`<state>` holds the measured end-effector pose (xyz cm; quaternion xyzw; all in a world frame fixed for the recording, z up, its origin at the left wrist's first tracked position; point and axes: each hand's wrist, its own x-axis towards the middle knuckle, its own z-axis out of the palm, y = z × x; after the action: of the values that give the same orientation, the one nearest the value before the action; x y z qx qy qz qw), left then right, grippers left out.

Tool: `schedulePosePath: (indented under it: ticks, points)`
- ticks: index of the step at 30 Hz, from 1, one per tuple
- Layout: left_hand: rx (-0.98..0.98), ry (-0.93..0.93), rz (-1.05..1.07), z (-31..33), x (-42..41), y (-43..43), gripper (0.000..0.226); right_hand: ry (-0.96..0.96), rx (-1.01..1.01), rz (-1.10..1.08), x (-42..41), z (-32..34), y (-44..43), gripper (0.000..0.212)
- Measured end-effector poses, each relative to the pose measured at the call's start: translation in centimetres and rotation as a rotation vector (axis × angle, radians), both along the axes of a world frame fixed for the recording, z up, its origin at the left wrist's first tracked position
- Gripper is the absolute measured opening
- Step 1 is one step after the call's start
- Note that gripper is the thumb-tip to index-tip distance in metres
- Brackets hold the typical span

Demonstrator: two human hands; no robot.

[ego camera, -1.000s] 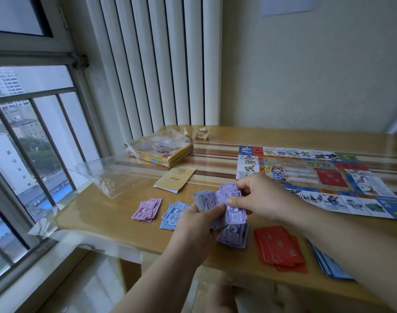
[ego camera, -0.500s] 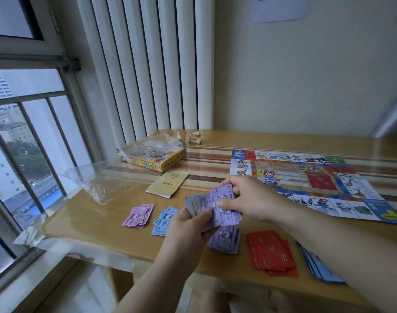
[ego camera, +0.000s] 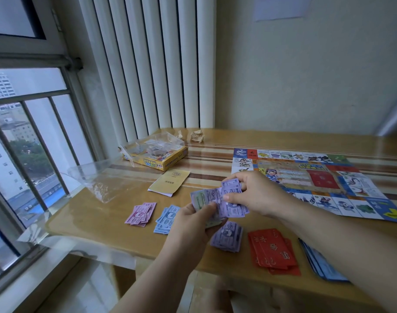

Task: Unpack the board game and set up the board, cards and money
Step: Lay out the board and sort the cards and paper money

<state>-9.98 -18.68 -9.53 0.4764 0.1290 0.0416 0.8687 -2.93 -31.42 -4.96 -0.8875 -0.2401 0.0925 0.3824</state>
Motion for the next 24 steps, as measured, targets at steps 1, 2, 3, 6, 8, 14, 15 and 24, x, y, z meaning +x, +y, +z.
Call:
schedulePosePath:
  ticks: [1,2,3,6,8,14,15,24]
  points:
    - [0.018,0.006,0.009,0.0,0.0,0.1,0.01,0.013,0.029,0.006,0.0,0.0,0.0,0.024]
    - [0.037,0.013,0.015,0.0,0.0,0.1,0.008,0.025,0.059,0.009,0.1,0.1,0.0,0.025]
    - [0.052,0.021,0.019,0.0,0.0,0.2,0.006,0.034,0.071,0.009,0.2,0.1,-0.1,0.027]
    - [0.048,0.039,0.025,0.2,0.2,0.1,0.006,0.041,0.063,0.013,0.4,0.1,-0.3,0.031]
    - [0.018,0.057,0.024,0.3,0.3,-0.1,0.007,0.057,0.083,0.01,0.2,0.1,-0.3,0.027]
    - [0.032,0.109,0.069,0.5,0.6,0.0,0.007,-0.017,0.069,-0.07,0.4,-0.6,-0.3,0.027]
    - [0.044,0.1,0.099,0.5,0.6,0.5,0.007,-0.006,0.071,-0.073,0.4,-0.6,-0.4,0.028]
    - [-0.097,0.069,0.223,0.6,-1.5,4.6,0.01,0.16,-0.127,0.015,-0.7,-1.7,-1.3,0.032]
